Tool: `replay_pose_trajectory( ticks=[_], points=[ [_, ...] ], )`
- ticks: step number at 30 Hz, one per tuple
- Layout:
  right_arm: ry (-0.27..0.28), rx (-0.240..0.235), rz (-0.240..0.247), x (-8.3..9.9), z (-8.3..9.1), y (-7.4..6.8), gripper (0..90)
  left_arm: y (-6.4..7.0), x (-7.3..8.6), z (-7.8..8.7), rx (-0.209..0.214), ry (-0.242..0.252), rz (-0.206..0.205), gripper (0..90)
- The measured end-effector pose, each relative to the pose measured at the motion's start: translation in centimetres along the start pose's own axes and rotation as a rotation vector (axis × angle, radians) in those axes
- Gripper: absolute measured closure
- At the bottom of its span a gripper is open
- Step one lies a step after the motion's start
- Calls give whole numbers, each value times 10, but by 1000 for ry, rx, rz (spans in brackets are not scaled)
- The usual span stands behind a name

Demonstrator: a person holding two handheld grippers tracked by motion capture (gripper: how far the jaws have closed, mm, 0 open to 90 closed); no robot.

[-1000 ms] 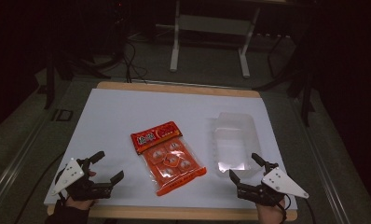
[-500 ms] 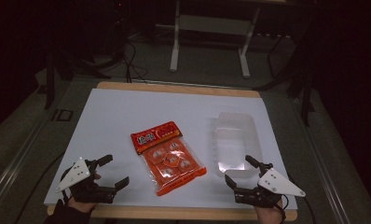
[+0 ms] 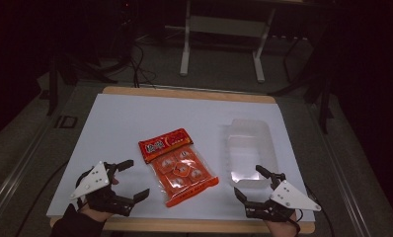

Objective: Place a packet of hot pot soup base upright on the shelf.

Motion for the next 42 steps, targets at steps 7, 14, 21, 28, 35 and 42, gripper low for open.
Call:
replay_pose_trajectory(
  ticks=[7, 14, 21, 28, 35, 42],
  points=[
    [10, -7, -3, -1, 1, -1, 103, -10, 1, -17, -23, -24, 0, 15],
    [3, -1, 4, -1, 1, -1, 104, -26, 2, -27, -56, -28, 1, 15],
    [3, -6, 6, -1, 0, -3, 103, -44, 4, -35, -93, -35, 13, 15],
    [2, -9, 9, -1, -1, -6, 103, -65, 8, -44, -150, -50, 15, 16],
    [-6, -19, 0, 1, -2, -6, 103, -88, 19, -51, -191, -43, 47, 43],
    [0, -33, 8, 0, -2, -7, 104, -109, 39, -61, -265, -72, 36, 81]
  ],
)
Point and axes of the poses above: each handheld gripper's, and its own axes: z roughly backward along the jaws, x roughly out of its underside, y roughly to its right, the point moved 7 cm from there along -z, roughly forward along the jaws, and after that the axes turned 12 degrees about y, right-handed, at the moved point
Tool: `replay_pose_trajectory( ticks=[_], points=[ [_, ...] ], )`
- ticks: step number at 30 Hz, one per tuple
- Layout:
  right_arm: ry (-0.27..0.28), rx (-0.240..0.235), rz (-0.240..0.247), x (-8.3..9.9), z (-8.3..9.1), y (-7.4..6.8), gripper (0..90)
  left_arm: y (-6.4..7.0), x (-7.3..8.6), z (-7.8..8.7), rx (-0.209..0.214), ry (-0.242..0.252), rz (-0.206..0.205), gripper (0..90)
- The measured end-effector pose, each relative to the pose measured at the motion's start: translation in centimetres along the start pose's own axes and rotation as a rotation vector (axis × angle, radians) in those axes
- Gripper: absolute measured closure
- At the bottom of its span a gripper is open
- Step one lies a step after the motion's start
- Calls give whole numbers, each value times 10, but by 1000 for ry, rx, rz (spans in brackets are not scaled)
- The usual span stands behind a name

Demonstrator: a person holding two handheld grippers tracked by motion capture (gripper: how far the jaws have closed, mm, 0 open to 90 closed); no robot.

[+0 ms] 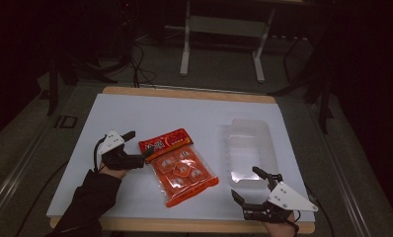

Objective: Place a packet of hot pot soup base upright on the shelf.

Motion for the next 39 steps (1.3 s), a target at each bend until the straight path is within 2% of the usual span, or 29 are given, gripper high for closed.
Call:
replay_pose_trajectory(
  ticks=[3, 5, 7, 9, 10, 13, 15, 17, 18, 19, 20, 24, 27, 30, 34, 39],
  points=[
    [2, -1, -1, 0, 0, 0, 103, -9, 9, -6, -27, -45, 30, 143],
    [-1, -1, 1, 0, 0, 0, 104, -14, 15, -10, -38, -73, 59, 144],
    [-4, -4, 2, 1, 0, -1, 104, -22, 22, -14, -74, -126, 73, 153],
    [-4, -9, 2, 1, -1, -1, 104, -27, 27, -17, -104, -156, 83, 156],
    [-6, -9, 2, 1, -1, -2, 104, -29, 29, -18, -103, -159, 93, 174],
    [-8, -11, 1, 1, -1, -2, 103, -33, 34, -21, -116, -179, 96, 198],
    [-12, -12, -2, 2, -1, -2, 104, -41, 44, -26, -142, -233, 98, 222],
    [-16, -16, -2, 3, -1, -3, 104, -46, 50, -29, -178, -262, 103, 251],
    [-17, -17, 0, 3, -2, -3, 104, -47, 53, -30, -171, -268, 121, 280],
    [-17, -17, 0, 3, -2, -3, 104, -47, 53, -30, -171, -268, 121, 302],
    [-19, -19, 2, 3, -2, -3, 104, -49, 57, -31, -173, -293, 138, 302],
    [-22, -24, 2, 4, -2, -4, 104, -53, 64, -34, -159, -335, 178, 373],
    [-24, -24, 1, 4, -2, -4, 104, -53, 69, -35, -133, -361, 215, 404],
    [-27, -28, 4, 4, -2, -4, 104, -52, 69, -36, -108, -361, 246, 449],
    [-35, -32, 5, 6, -3, -5, 104, -46, 70, -39, -53, -362, 277, 510],
    [-38, -36, 7, 6, -3, -6, 104, -37, 71, -41, -20, -368, 290, 570]
  ],
)
Point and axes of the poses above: each handheld gripper's, and its own axes: z roughly backward along the jaws, x roughly out of its underside, y roughly to its right, the point moved 7 cm from there along -z, roughly forward along the jaws, and after that the axes turned 12 degrees about y, right-handed, at the moved point
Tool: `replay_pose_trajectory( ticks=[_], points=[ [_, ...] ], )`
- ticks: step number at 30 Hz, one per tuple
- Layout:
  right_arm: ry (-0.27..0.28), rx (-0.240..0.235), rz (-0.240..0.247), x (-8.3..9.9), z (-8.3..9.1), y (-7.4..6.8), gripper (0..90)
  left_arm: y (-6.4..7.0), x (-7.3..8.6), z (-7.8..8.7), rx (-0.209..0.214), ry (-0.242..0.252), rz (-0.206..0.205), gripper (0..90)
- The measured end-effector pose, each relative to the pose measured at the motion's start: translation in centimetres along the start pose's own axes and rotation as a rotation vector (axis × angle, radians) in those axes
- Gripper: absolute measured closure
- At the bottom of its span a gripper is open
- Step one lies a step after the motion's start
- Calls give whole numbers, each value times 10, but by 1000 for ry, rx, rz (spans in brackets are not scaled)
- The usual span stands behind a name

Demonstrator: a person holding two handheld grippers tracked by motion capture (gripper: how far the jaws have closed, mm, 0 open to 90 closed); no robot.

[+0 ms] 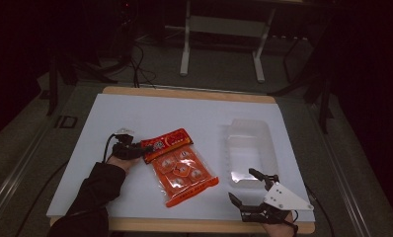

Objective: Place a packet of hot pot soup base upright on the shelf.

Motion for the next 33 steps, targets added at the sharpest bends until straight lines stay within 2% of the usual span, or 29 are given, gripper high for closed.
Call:
replay_pose_trajectory(
  ticks=[2, 4, 7, 9, 10, 11, 12, 15, 17, 21, 28, 33],
  points=[
    [-2, 0, -2, 0, 0, 0, 124, 1, 1, -1, -3, 1, -1, 600],
    [-2, -2, -3, 1, -1, 0, 125, 3, 1, -1, -11, -3, -24, 615],
    [3, 0, -3, 0, 0, 0, 125, 9, 3, -3, -38, -20, -94, 616],
    [3, 2, -11, 0, 0, 1, 125, 12, 4, -3, -44, -41, -126, 671],
    [3, 2, -11, 0, 0, 1, 125, 13, 4, -3, -52, -46, -150, 671],
    [-1, 3, -13, 0, -1, 1, 125, 14, 4, -3, -61, -54, -177, 712],
    [-1, 3, -13, 0, -1, 1, 125, 16, 4, -4, -72, -56, -191, 712],
    [-5, 2, -14, 1, -2, 1, 125, 21, 5, -6, -97, -54, -172, 830],
    [-5, 4, -11, 0, -2, 1, 125, 23, 5, -7, -102, -50, -199, 885],
    [-2, 8, -15, 0, -1, 3, 126, 24, 1, -3, -90, -39, -172, 895],
    [4, 18, -21, -1, 1, 5, 126, 29, -5, 3, -74, -9, -187, 899],
    [10, 28, -28, -2, 2, 6, 126, 38, -19, 14, -50, 36, -210, 899]
  ],
)
Point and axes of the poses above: each handheld gripper's, and its own axes: z roughly backward along the jaws, x roughly out of its underside, y roughly to its right, the point moved 7 cm from there along -z, roughly forward along the jaws, and after that the axes turned 12 degrees about y, right-handed, at the moved point
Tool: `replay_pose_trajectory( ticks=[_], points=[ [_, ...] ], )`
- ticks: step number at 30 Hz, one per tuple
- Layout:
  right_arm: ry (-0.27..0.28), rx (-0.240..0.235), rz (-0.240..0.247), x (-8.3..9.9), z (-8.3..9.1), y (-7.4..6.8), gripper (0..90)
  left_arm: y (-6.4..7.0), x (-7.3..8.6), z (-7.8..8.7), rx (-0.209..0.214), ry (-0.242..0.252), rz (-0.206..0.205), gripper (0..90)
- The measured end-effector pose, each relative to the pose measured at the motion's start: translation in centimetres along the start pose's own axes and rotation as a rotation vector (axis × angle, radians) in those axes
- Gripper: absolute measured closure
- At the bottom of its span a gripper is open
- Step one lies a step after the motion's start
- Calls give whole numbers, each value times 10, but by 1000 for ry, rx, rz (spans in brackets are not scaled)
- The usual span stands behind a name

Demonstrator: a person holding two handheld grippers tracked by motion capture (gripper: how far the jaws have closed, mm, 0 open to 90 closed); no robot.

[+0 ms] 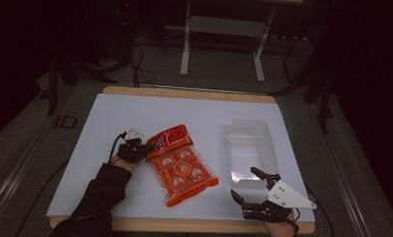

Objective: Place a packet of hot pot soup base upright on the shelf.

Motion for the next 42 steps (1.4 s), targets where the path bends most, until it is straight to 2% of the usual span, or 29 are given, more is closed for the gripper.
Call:
replay_pose_trajectory(
  ticks=[3, 7, 9, 13, 15, 20, 22, 27, 30, 38, 42],
  points=[
    [-1, 8, -7, -1, 1, 2, 113, 3, -10, 8, 11, 22, -6, 900],
    [7, 15, -25, -2, 2, 4, 108, 9, -20, 19, 22, 44, -41, 900],
    [7, 23, -30, -2, 2, 6, 108, 13, -24, 25, 34, 61, -45, 899],
    [4, 24, -52, -2, 3, 8, 108, 22, -33, 36, 56, 87, -71, 899],
    [5, 30, -45, -3, 3, 8, 108, 27, -38, 40, 64, 98, -85, 900],
    [-26, 16, -51, 0, 0, 8, 126, 36, -49, 52, 83, 136, -85, 899],
    [-26, 10, -61, 0, 0, 8, 124, 42, -52, 55, 85, 139, -112, 899],
    [-20, 17, -34, -2, 1, 6, 123, 57, -62, 65, 96, 173, -135, 899],
    [-16, 18, -37, -3, 1, 7, 124, 67, -68, 71, 101, 196, -163, 899],
    [17, 0, -71, -6, 4, 9, 107, 90, -80, 83, 157, 226, -184, 900],
    [12, 15, -69, -6, 4, 10, 107, 99, -84, 86, 178, 234, -190, 900]
  ],
)
Point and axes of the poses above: each handheld gripper's, and its own axes: z roughly backward along the jaws, x roughly out of its underside, y roughly to its right, the point moved 7 cm from there along -z, roughly forward along the jaws, and after that the axes turned 12 degrees about y, right-handed, at the moved point
